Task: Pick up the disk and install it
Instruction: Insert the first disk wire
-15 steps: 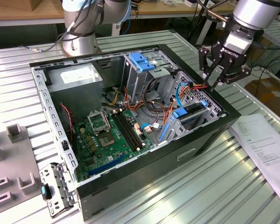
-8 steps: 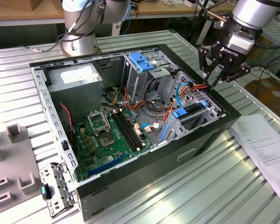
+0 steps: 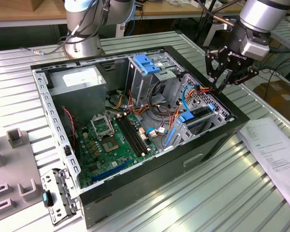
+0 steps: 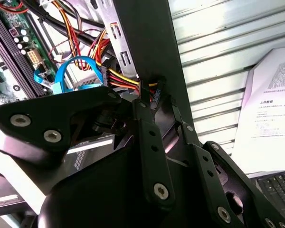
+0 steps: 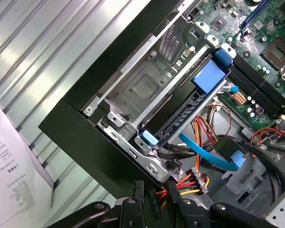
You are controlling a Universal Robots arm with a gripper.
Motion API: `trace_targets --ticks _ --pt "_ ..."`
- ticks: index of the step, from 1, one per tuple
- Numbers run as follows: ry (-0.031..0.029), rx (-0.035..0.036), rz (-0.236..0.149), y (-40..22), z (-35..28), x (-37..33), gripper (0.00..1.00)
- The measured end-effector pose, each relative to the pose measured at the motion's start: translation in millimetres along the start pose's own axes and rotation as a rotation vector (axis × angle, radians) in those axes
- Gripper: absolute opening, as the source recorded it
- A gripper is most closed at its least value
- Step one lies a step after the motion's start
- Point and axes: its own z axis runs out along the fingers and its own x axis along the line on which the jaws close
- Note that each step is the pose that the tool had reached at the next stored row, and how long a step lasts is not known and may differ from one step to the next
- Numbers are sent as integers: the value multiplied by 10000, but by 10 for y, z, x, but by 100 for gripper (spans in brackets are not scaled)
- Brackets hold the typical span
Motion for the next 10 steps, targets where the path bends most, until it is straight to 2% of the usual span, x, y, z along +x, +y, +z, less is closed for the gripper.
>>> trace_targets --ticks 4,5,7,8,10 --pt "24 -21 -52 -2 -16 -1 33" --pt "41 -3 -55 -2 -16 -1 33" --pt "63 21 -399 -6 -17 -6 33" --pt "69 30 -696 -7 -17 -7 33" --pt "102 64 -954 -11 -17 -12 33"
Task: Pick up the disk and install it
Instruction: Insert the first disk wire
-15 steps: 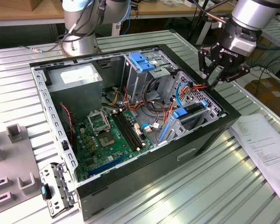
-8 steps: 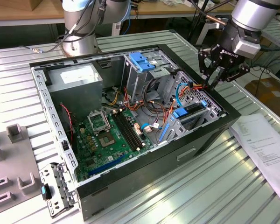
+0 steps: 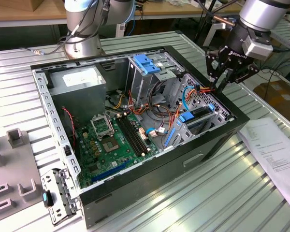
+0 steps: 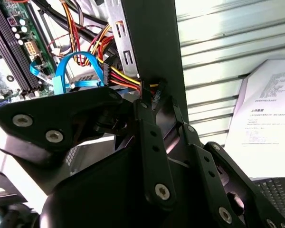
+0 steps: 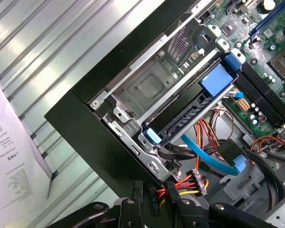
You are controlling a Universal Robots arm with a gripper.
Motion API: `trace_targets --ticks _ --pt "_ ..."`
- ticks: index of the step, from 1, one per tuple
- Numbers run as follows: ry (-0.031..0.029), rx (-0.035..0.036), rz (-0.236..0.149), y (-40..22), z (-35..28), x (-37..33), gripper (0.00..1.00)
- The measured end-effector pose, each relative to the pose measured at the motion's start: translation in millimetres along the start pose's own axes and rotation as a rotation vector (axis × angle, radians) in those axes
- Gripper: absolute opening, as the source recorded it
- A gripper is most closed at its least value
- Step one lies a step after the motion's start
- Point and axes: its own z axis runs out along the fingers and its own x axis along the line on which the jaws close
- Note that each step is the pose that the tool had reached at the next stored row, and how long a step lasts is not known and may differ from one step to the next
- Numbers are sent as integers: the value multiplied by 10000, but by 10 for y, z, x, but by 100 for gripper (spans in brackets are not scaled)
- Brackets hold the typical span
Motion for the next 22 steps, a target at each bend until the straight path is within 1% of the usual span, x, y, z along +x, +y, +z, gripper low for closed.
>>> trace_targets --ticks 2,4,9,11,14,15,19,20,22 --pt "68 50 -166 -11 1 -8 33" --pt "88 57 -195 -11 2 -8 33" --pt "91 54 -195 -11 2 -9 31" --pt "94 52 -195 -11 -5 -9 18" --pt "79 45 -193 -10 -79 -8 17" --pt "77 44 -188 -11 -85 -7 17" --pt "79 34 256 -7 -79 -12 17" --pt "81 31 269 8 -76 -29 17" --pt "80 33 269 88 -66 -116 17"
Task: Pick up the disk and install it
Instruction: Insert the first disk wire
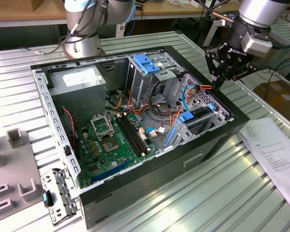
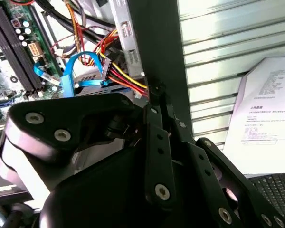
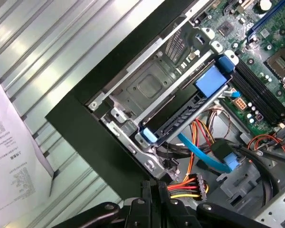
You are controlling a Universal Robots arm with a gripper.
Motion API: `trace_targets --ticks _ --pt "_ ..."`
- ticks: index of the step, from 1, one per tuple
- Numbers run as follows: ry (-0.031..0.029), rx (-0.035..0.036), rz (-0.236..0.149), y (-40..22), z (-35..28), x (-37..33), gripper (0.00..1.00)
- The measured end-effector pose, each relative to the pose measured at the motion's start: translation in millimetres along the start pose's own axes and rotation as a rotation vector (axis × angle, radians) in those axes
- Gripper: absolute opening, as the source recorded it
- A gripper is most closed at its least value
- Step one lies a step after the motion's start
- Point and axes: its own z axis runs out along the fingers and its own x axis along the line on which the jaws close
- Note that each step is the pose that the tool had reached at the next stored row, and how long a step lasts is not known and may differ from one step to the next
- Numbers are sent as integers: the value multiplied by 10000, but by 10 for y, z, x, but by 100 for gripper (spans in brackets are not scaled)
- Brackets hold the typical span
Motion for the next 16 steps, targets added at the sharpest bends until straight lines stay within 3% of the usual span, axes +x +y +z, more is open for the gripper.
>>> trace_targets --ticks 4,6,8,13,16 --pt "3 -11 383 29 21 -31 17" --pt "7 -35 1265 31 48 -33 17" --pt "10 -47 1640 31 57 -33 17" --pt "18 -96 3452 31 109 -34 17" --pt "16 -95 3512 42 111 -46 17"
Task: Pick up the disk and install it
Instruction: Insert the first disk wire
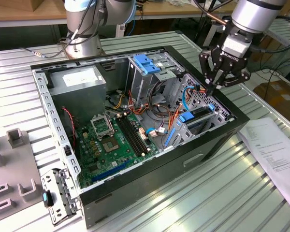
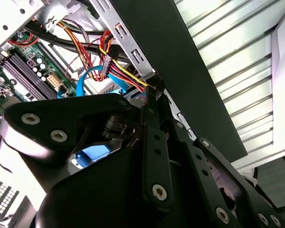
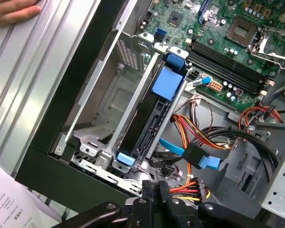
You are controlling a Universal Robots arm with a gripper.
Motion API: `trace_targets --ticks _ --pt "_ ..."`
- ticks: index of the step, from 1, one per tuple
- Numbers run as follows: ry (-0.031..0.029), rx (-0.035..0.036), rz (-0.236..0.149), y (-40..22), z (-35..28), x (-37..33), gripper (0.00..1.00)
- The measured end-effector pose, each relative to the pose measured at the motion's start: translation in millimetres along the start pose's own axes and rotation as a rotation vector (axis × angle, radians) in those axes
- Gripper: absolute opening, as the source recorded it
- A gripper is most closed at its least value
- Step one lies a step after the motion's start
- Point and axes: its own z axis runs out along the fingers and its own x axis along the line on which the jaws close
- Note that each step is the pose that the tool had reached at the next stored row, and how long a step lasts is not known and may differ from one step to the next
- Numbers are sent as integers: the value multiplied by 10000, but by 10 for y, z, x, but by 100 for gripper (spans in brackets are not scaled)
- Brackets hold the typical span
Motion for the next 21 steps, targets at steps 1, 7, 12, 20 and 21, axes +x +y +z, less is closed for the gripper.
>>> trace_targets --ticks 1,7,12,20,21 --pt "1 -3 76 2 0 -1 17" --pt "35 -25 275 4 -120 -13 17" --pt "45 -32 276 -17 -122 -3 17" --pt "29 -55 223 -236 -115 96 24" --pt "30 -56 225 -237 -110 97 31"
